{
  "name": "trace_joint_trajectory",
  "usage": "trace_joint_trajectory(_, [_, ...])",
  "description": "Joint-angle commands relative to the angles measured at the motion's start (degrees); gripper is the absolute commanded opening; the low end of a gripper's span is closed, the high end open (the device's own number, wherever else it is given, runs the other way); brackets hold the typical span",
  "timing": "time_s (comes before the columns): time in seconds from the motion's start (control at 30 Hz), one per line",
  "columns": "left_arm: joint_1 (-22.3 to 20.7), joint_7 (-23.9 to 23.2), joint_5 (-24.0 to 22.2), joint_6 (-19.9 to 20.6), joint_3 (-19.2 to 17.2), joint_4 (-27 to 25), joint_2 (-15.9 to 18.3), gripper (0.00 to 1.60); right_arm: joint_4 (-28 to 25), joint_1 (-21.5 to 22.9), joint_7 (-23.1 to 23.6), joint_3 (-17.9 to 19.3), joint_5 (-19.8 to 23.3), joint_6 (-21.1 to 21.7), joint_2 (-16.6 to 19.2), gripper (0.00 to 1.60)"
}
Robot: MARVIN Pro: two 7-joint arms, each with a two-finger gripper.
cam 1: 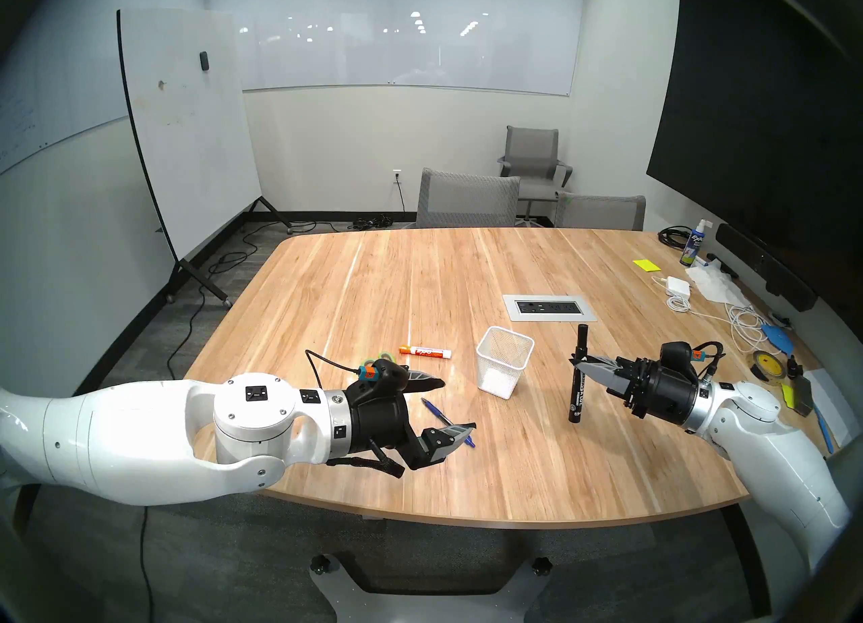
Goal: Place the pen, the marker, and the scissors into the pen holder
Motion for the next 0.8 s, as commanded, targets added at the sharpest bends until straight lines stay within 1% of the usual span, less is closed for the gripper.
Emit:
trace_joint_trajectory(0.0, [-0.41, 0.17, 0.08, -0.52, -0.54, -0.35, -0.14, 1.60, -3.18, 3.28, -3.46, -1.61, -0.11, 1.19, -2.48, 0.00])
trace_joint_trajectory(0.13, [-0.42, 0.15, 0.06, -0.50, -0.53, -0.35, -0.14, 1.60, -4.40, 5.25, -6.26, -3.00, -0.50, 1.91, -4.24, 0.00])
trace_joint_trajectory(0.17, [-0.43, 0.14, 0.05, -0.48, -0.53, -0.34, -0.15, 1.60, -4.77, 6.42, -7.46, -3.72, -0.64, 2.38, -5.06, 0.00])
trace_joint_trajectory(0.2, [-0.43, 0.14, 0.05, -0.48, -0.53, -0.34, -0.15, 1.60, -4.77, 6.42, -7.46, -3.72, -0.64, 2.38, -5.06, 0.00])
trace_joint_trajectory(0.27, [-0.43, 0.13, 0.05, -0.47, -0.53, -0.34, -0.15, 1.60, -5.06, 7.66, -8.89, -4.43, -1.05, 2.72, -5.86, 0.00])
trace_joint_trajectory(0.3, [-0.44, 0.12, 0.04, -0.46, -0.52, -0.33, -0.15, 1.60, -5.07, 9.07, -10.06, -5.14, -1.33, 3.19, -6.61, 0.00])
trace_joint_trajectory(0.33, [-0.44, 0.12, 0.04, -0.46, -0.52, -0.33, -0.15, 1.60, -5.07, 9.07, -10.06, -5.14, -1.33, 3.19, -6.61, 0.00])
trace_joint_trajectory(0.4, [-0.44, 0.12, 0.03, -0.45, -0.52, -0.33, -0.15, 1.60, -5.19, 10.11, -11.72, -5.49, -1.63, 3.59, -7.59, 0.00])
trace_joint_trajectory(0.53, [-0.45, 0.12, 0.02, -0.45, -0.51, -0.33, -0.15, 1.60, -4.47, 12.83, -14.19, -6.52, -2.21, 4.38, -9.25, 0.00])
trace_joint_trajectory(0.63, [-0.45, 0.13, 0.03, -0.47, -0.51, -0.33, -0.15, 1.60, -4.11, 13.85, -16.13, -6.75, -3.10, 5.29, -10.46, 0.00])
trace_joint_trajectory(0.67, [-0.45, 0.13, 0.03, -0.47, -0.51, -0.33, -0.15, 1.60, -3.12, 15.52, -16.43, -7.77, -2.84, 6.32, -10.65, 0.00])
trace_joint_trajectory(0.7, [-0.45, 0.13, 0.03, -0.47, -0.51, -0.33, -0.15, 1.60, -3.74, 14.52, -17.32, -6.57, -3.38, 6.75, -11.54, 0.00])
trace_joint_trajectory(0.73, [-0.46, 0.13, 0.02, -0.47, -0.51, -0.33, -0.15, 1.60, -2.96, 15.80, -17.76, -7.29, -3.61, 6.99, -11.74, 0.00])
trace_joint_trajectory(0.77, [-0.46, 0.13, 0.02, -0.47, -0.51, -0.33, -0.15, 1.60, -1.51, 18.01, -17.67, -8.77, -3.53, 7.31, -11.72, 0.00])
